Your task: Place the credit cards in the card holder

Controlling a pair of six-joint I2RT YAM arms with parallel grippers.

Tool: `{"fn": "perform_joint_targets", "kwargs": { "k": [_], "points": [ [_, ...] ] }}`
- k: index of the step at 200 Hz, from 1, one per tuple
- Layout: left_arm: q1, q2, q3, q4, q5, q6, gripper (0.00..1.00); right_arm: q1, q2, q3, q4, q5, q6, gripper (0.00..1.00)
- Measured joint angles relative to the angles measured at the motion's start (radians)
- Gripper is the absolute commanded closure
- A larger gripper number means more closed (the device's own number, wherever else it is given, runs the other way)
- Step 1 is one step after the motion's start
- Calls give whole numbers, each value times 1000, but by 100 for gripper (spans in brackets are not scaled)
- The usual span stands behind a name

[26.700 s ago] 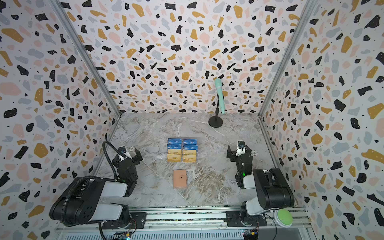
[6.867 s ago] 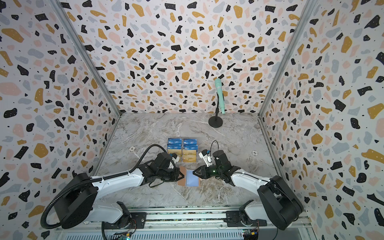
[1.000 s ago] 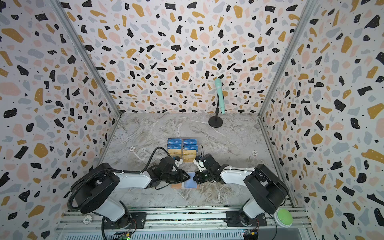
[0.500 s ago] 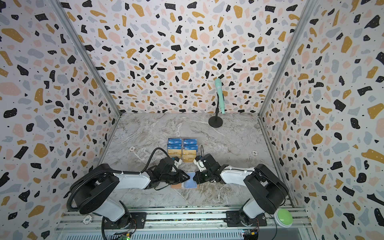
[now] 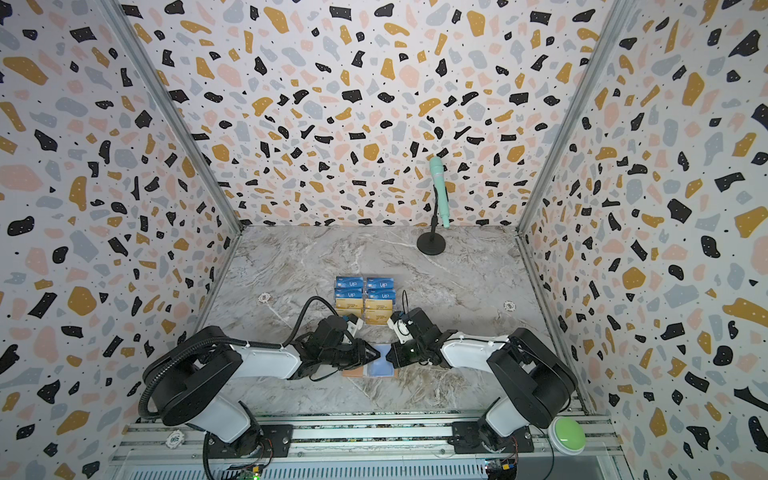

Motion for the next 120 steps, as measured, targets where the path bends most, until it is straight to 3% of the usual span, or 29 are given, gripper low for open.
{"fn": "perform_joint_targets", "kwargs": {
  "k": [120],
  "points": [
    [0,55,-58,200,58,-101,70,0,0,-7,15,-9,7,94]
  ]
}}
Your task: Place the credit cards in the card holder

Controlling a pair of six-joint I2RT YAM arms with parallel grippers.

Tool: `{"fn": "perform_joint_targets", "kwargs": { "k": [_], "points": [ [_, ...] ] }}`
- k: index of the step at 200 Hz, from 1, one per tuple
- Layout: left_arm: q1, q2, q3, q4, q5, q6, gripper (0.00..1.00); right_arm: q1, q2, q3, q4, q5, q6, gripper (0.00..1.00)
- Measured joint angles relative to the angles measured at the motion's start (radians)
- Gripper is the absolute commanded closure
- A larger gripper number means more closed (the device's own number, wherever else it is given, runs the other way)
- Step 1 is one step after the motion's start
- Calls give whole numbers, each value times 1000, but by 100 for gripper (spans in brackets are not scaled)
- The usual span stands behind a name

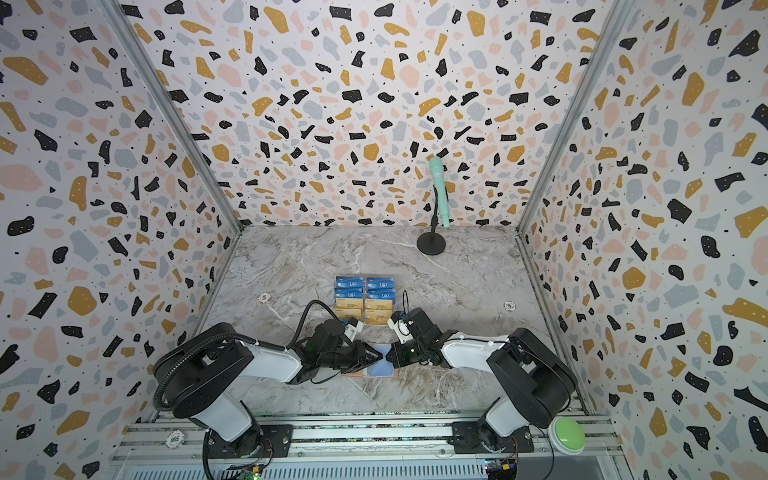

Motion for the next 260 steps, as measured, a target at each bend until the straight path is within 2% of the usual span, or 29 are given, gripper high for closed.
{"fn": "perform_joint_targets", "kwargs": {
  "k": [19,75,105,260],
  "points": [
    [0,13,-1,19,1,-8,72,0,0,-2,5,-3,4,94],
    [1,33,-2,34,0,-15,91,-2,-15,-12,13,-5,17,94],
    [6,31,-2,27,-5,-13,96,-13,-52,-23,21,-9,27,94],
    [8,-23,-23,-4,-7,15,98,-94,-115,-73,50,-35,72,94]
  ]
}}
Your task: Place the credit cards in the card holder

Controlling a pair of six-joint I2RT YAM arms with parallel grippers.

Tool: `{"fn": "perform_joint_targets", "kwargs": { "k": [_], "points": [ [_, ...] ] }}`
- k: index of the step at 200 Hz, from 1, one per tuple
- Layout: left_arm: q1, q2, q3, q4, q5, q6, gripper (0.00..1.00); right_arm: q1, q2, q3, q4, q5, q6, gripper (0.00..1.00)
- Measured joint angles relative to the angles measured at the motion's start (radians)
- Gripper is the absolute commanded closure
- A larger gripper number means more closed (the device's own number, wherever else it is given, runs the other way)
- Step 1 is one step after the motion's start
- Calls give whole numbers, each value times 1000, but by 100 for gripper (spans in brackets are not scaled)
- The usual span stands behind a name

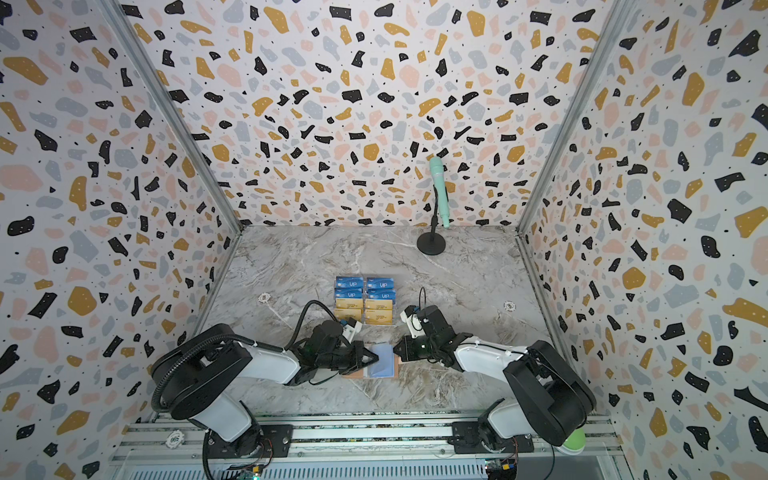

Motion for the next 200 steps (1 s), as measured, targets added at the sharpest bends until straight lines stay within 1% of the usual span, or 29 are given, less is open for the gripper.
{"fn": "perform_joint_targets", "kwargs": {
  "k": [64,90,125,142,160,173,186,200],
  "points": [
    [0,-13,-17,7,1,0,98,34,81,0,43,-43,8,94],
    [0,-20,-25,6,1,0,97,43,90,0,54,-50,14,94],
    [0,-27,-26,8,1,0,94,63,92,2,72,-61,15,94],
    [0,-27,-29,8,2,0,87,74,97,2,82,-66,17,94],
    [0,-27,-32,9,4,-1,71,80,109,3,92,-71,20,94],
    [0,-28,-34,13,6,-3,62,83,113,3,94,-73,22,94],
    [0,-37,-35,18,8,-3,57,84,114,3,103,-76,25,94],
    [0,-49,-35,19,8,-2,55,85,117,3,118,-82,28,94]
  ]
}}
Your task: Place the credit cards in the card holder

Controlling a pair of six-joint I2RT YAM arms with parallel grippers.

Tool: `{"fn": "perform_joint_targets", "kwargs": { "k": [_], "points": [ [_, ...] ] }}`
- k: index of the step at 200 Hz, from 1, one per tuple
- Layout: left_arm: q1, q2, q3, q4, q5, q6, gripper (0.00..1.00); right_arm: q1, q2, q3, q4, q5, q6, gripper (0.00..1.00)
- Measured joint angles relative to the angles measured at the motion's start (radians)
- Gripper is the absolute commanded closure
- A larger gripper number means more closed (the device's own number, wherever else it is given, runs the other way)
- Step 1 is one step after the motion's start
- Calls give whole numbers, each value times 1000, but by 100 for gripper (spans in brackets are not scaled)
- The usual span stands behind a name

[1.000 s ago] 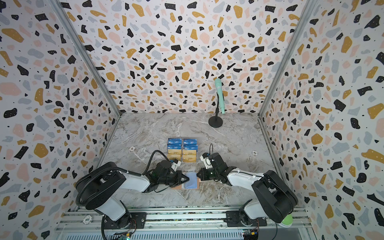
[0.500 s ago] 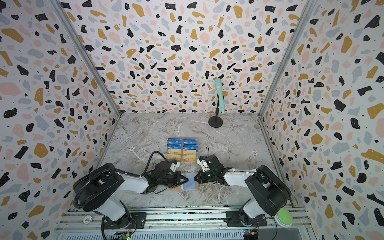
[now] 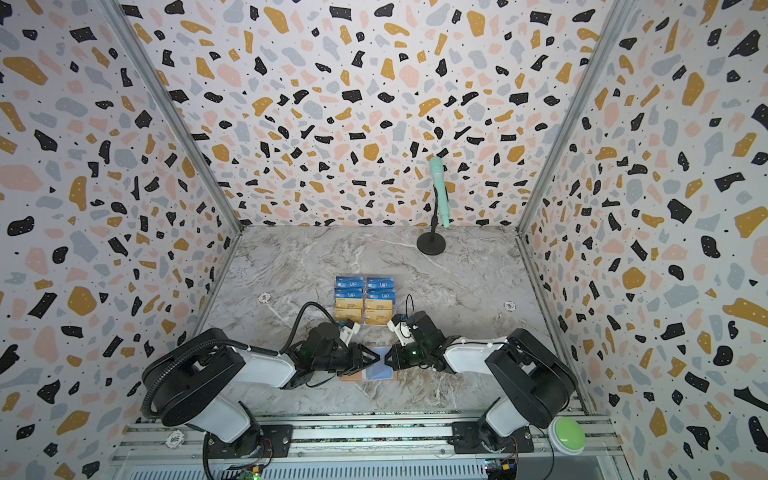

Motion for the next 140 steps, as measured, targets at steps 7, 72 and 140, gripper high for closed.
{"fn": "perform_joint_targets", "kwargs": {
  "k": [7,72,140],
  "points": [
    [0,-7,0,-2,0,0,54,1,3,1,6,-4,1,94],
    [6,-186,40,-309,-40,108,47,22,47,43,26,-39,1,94],
    [68,-440,61,-659,-233,234,51,89,126,111,55,-84,0,94]
  ]
}}
